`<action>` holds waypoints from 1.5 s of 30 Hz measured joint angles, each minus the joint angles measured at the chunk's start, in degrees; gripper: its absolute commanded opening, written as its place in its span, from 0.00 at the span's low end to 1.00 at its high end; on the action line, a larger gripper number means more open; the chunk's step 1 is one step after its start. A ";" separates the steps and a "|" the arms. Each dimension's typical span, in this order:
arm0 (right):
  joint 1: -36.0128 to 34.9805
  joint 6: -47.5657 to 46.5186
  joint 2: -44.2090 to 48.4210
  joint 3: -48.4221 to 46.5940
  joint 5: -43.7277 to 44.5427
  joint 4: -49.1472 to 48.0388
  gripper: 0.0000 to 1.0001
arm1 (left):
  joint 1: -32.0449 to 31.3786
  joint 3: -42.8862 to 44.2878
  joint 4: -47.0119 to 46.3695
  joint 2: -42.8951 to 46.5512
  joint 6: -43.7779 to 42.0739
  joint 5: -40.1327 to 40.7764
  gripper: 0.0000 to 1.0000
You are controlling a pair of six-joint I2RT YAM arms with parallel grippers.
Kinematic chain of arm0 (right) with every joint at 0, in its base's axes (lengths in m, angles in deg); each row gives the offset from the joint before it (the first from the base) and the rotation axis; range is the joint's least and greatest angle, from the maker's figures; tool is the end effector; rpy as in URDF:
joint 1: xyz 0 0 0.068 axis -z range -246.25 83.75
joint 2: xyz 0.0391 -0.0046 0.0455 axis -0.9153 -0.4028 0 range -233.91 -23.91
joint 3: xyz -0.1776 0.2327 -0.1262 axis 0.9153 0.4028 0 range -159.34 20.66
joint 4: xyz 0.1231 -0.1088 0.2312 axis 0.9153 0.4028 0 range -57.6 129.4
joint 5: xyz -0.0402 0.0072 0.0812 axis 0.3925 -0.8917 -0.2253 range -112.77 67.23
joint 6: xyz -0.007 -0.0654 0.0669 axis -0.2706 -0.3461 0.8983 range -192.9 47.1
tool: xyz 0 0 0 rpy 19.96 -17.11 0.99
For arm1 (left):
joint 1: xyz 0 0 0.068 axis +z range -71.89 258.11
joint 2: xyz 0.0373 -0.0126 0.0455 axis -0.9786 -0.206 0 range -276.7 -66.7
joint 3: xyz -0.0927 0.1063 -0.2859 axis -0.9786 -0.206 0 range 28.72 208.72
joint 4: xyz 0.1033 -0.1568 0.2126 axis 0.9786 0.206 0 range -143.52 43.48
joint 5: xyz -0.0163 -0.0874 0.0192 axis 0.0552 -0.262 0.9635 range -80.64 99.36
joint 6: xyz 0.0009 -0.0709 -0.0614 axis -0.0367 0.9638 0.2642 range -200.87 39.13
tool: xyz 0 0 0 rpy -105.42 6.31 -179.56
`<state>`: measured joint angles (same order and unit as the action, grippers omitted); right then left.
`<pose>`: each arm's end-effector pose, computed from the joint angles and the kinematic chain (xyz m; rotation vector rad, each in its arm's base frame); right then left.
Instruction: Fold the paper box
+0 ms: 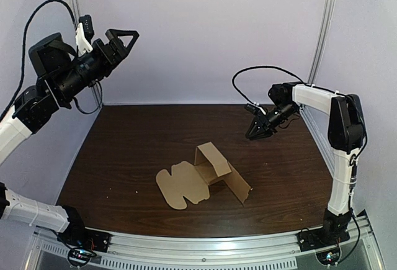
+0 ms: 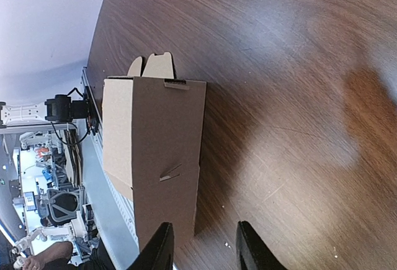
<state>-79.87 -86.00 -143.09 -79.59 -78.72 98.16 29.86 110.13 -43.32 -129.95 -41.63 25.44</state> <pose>0.4270 0.1757 0.2341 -0.6900 2.6164 1.4372 0.1973 -0.1860 0.5537 -0.1254 1.5191 -1.0424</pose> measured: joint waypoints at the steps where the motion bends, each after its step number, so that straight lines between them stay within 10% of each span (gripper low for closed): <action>1: -0.52 0.00 -0.11 -0.09 0.11 -0.02 0.36 | 2.78 -1.97 -1.92 0.17 2.99 -2.05 0.84; 13: -3.43 -1.11 -0.35 -0.63 0.63 0.68 0.36 | 11.50 -3.85 -11.37 -5.51 19.80 -13.97 0.81; 17: -3.85 -2.36 -0.33 -0.70 1.33 1.73 0.36 | 11.56 -3.10 -11.37 -7.21 19.87 -16.39 0.96; 30: -10.62 -5.88 1.79 -7.41 9.38 5.49 0.42 | 11.56 -7.04 13.94 -12.61 -15.19 -5.38 0.91; 45: -20.09 -2.27 -4.42 -11.28 12.35 6.45 0.42 | 11.39 -24.26 22.05 -9.81 -18.82 -10.75 0.88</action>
<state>-99.96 -88.27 -147.50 -90.87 -66.37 104.61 41.25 85.86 -21.27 -139.76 -60.45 14.68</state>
